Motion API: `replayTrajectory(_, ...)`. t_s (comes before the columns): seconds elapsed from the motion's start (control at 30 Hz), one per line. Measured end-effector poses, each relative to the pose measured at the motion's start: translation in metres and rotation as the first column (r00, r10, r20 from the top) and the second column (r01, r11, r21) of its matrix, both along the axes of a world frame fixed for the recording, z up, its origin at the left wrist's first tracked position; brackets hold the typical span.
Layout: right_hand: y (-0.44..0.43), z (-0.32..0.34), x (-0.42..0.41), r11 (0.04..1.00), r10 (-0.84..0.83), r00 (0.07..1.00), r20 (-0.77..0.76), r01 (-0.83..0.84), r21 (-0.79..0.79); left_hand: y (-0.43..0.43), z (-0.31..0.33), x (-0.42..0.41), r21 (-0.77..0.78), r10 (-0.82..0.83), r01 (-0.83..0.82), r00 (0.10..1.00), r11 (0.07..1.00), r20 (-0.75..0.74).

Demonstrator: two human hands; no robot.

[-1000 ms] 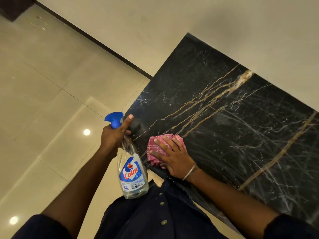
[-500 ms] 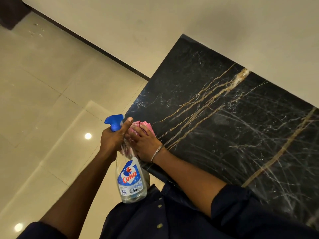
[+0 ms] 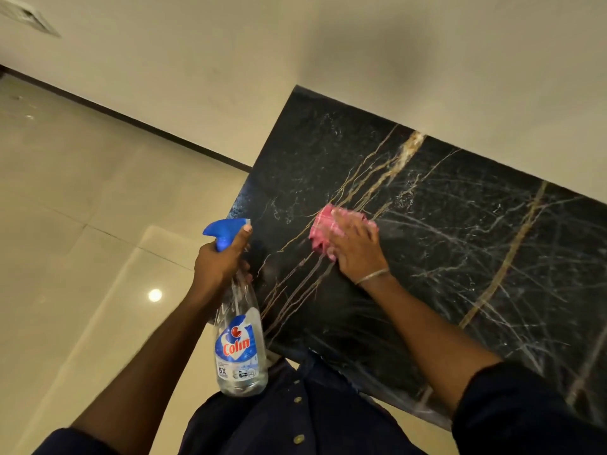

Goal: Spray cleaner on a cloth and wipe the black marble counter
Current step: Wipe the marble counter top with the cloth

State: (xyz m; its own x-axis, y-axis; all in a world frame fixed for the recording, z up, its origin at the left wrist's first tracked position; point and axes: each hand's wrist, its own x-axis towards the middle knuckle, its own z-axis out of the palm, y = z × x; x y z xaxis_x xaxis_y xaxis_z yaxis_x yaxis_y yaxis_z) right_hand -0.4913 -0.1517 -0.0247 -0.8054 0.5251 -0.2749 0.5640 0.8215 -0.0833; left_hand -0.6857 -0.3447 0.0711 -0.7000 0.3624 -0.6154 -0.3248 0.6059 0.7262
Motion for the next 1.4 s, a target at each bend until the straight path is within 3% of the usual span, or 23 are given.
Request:
replayTrajectory(0.17, 0.026, 0.01, -0.074, 0.983, -0.184, 0.983, 0.02, 0.184, -0.007, -0.003, -0.001, -0.01, -0.01, -0.013, 0.013, 1.0, 1.0, -0.009)
replayTrajectory(0.4, -0.032, 0.023, -0.121, 0.992, 0.123, 0.988, 0.094, -0.121, -0.035, -0.006, 0.0, -0.026, -0.025, -0.046, 0.045, 0.999, 0.999, -0.023)
replayTrajectory(0.53, -0.062, 0.021, -0.084, 0.967, 0.233, 0.971, 0.044, -0.227, -0.111, 0.005, 0.005, -0.031, -0.006, -0.062, 0.062, 0.998, 0.998, -0.027)
replayTrajectory(0.63, -0.069, 0.011, -0.039, 0.968, 0.242, 0.97, -0.018, -0.243, -0.057, 0.014, 0.005, -0.031, 0.007, -0.076, 0.076, 0.997, 0.997, -0.018)
replayTrajectory(0.8, -0.04, 0.006, 0.001, 0.993, 0.118, 0.981, -0.151, -0.113, 0.039, 0.028, 0.006, -0.021, 0.02, -0.132, 0.132, 0.991, 0.991, -0.004)
replayTrajectory(1.0, -0.02, 0.015, -0.031, 0.986, -0.169, 0.984, -0.053, 0.169, -0.002, 0.03, 0.006, -0.011, 0.015, -0.183, 0.184, 0.983, 0.983, -0.026)
replayTrajectory(1.1, -0.019, 0.022, -0.047, 0.973, -0.224, 0.973, -0.051, 0.22, -0.071, 0.031, 0.007, -0.007, 0.023, -0.205, 0.205, 0.979, 0.978, -0.008)
replayTrajectory(1.17, -0.014, 0.033, -0.047, 0.931, -0.319, 0.937, -0.143, 0.281, -0.235, 0.035, 0.01, -0.006, 0.023, -0.224, 0.223, 0.975, 0.974, 0.013)
replayTrajectory(1.2, -0.013, 0.04, -0.044, 0.859, -0.429, 0.879, -0.21, 0.326, -0.394, 0.037, 0.012, -0.006, 0.025, -0.236, 0.235, 0.972, 0.972, 0.025)
replayTrajectory(1.23, -0.011, 0.05, -0.039, 0.713, -0.593, 0.765, -0.25, 0.356, -0.604, 0.041, 0.015, -0.005, 0.031, -0.251, 0.25, 0.967, 0.968, 0.037)
replayTrajectory(1.27, -0.009, 0.059, -0.033, 0.467, -0.79, 0.578, -0.202, 0.356, -0.809, 0.045, 0.019, -0.004, 0.04, -0.273, 0.271, 0.961, 0.962, 0.046)
replayTrajectory(1.3, -0.006, 0.066, -0.025, 0.174, -0.93, 0.363, -0.055, 0.304, -0.937, 0.048, 0.022, -0.002, 0.051, -0.304, 0.302, 0.951, 0.952, 0.048)
replayTrajectory(1.33, -0.004, 0.073, -0.015, -0.084, -0.976, 0.182, 0.122, 0.201, -0.976, 0.053, 0.026, 0.001, 0.061, -0.342, 0.339, 0.939, 0.939, 0.046)
replayTrajectory(1.37, -0.002, 0.077, -0.003, -0.265, -0.961, 0.052, 0.271, 0.098, -0.959, 0.058, 0.03, 0.004, 0.066, -0.381, 0.378, 0.923, 0.923, 0.047)
replayTrajectory(1.4, 0.0, 0.079, 0.009, -0.368, -0.93, -0.03, 0.367, 0.025, -0.93, 0.064, 0.033, 0.008, 0.069, -0.426, 0.423, 0.903, 0.904, 0.049)
